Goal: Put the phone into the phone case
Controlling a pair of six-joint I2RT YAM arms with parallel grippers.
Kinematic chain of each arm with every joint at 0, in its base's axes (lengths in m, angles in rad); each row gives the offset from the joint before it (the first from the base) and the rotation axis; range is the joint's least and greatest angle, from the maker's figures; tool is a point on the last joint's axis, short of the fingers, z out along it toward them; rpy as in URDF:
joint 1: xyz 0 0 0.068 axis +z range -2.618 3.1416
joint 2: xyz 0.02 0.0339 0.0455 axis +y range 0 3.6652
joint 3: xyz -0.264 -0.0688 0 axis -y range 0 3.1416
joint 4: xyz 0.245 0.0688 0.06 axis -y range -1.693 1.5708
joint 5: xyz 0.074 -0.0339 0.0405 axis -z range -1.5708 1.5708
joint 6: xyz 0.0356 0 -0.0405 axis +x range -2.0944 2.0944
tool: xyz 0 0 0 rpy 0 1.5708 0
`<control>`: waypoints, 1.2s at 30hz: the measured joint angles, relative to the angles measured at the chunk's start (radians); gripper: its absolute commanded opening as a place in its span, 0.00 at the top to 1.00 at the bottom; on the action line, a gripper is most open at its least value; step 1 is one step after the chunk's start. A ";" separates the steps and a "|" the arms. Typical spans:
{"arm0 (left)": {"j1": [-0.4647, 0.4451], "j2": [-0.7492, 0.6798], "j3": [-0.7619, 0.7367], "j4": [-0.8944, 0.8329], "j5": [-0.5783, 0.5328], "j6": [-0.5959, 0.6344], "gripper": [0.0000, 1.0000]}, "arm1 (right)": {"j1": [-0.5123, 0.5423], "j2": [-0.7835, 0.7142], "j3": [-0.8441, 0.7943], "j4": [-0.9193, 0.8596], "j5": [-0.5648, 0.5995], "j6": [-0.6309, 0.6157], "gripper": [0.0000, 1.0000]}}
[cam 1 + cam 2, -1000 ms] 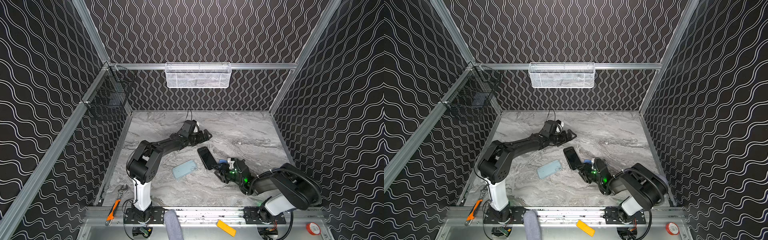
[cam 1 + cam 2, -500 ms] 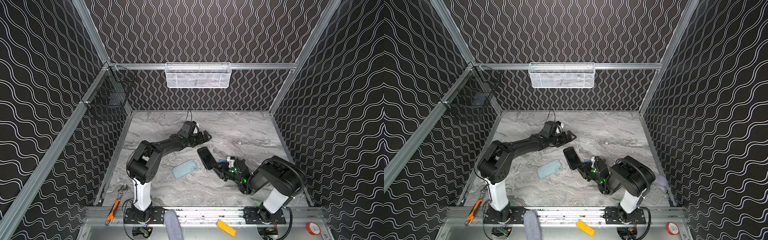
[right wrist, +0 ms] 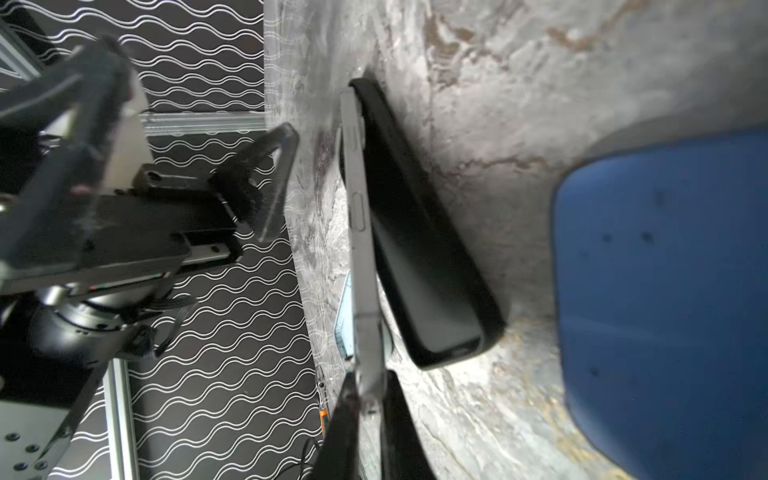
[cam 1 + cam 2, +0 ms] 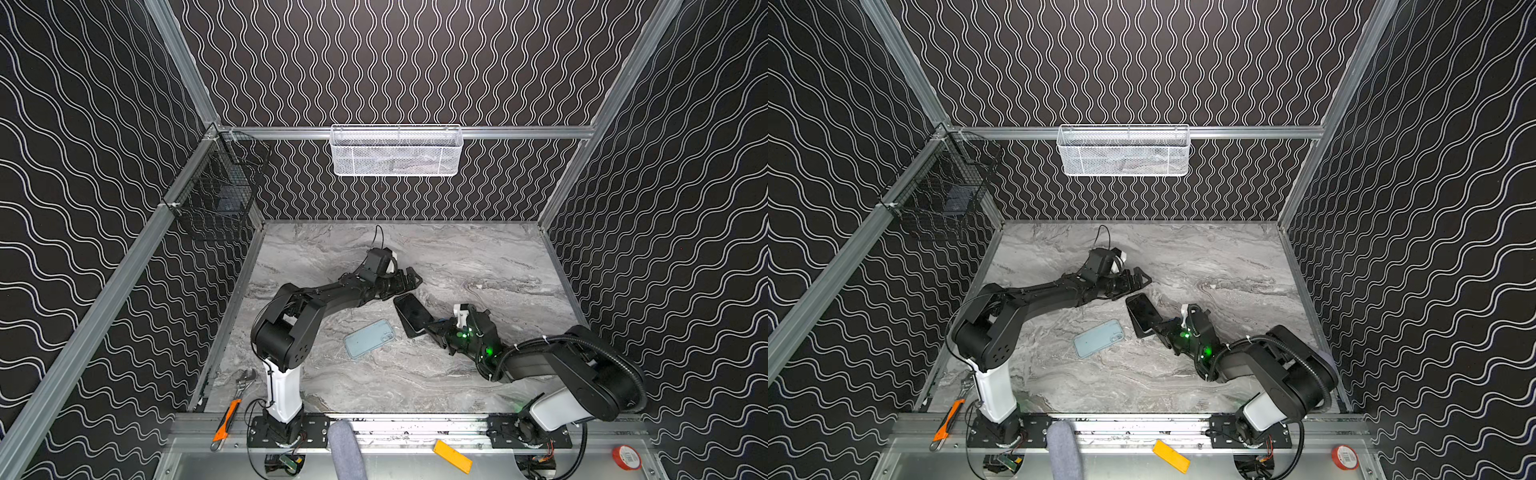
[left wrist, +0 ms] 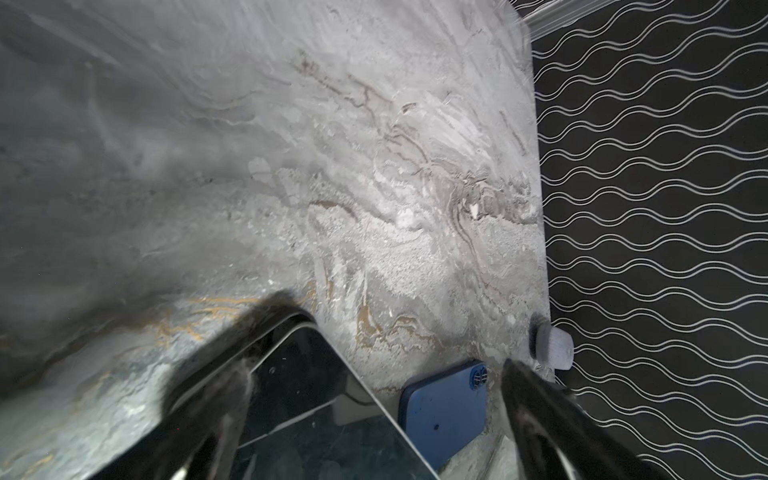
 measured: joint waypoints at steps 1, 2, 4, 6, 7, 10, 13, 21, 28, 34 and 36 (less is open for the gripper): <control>0.000 0.000 -0.004 0.001 -0.001 -0.002 0.02 | -0.003 -0.002 0.002 -0.010 -0.001 -0.001 0.98; -0.001 -0.001 -0.007 0.001 -0.002 -0.002 0.02 | -0.006 -0.003 0.002 -0.016 -0.002 -0.003 0.99; -0.002 -0.004 -0.013 0.004 -0.003 -0.003 0.02 | -0.010 -0.003 0.002 -0.027 -0.016 -0.015 1.00; -0.005 -0.009 -0.019 0.006 -0.007 -0.003 0.02 | -0.011 -0.003 0.002 -0.034 -0.028 -0.015 1.00; -0.007 -0.011 -0.022 0.006 -0.010 -0.003 0.02 | -0.011 -0.007 0.002 -0.038 -0.034 -0.015 1.00; -0.012 -0.018 -0.025 0.005 -0.010 -0.003 0.02 | -0.012 -0.037 -0.002 -0.057 -0.041 -0.015 1.00; -0.013 -0.029 -0.010 -0.043 -0.034 0.002 0.02 | -0.013 -0.095 -0.004 -0.117 -0.043 -0.020 1.00; -0.012 -0.088 0.116 -0.296 -0.142 0.138 0.04 | -0.033 -0.247 0.039 -0.361 -0.044 -0.126 1.00; 0.013 -0.076 0.229 -0.503 -0.164 0.340 0.19 | -0.079 -0.283 0.062 -0.463 -0.100 -0.214 1.00; 0.034 -0.040 0.256 -0.590 -0.195 0.517 0.23 | -0.103 -0.336 0.072 -0.531 -0.164 -0.285 1.00; 0.034 -0.010 0.277 -0.597 -0.208 0.561 0.24 | -0.111 -0.360 0.072 -0.549 -0.179 -0.307 1.00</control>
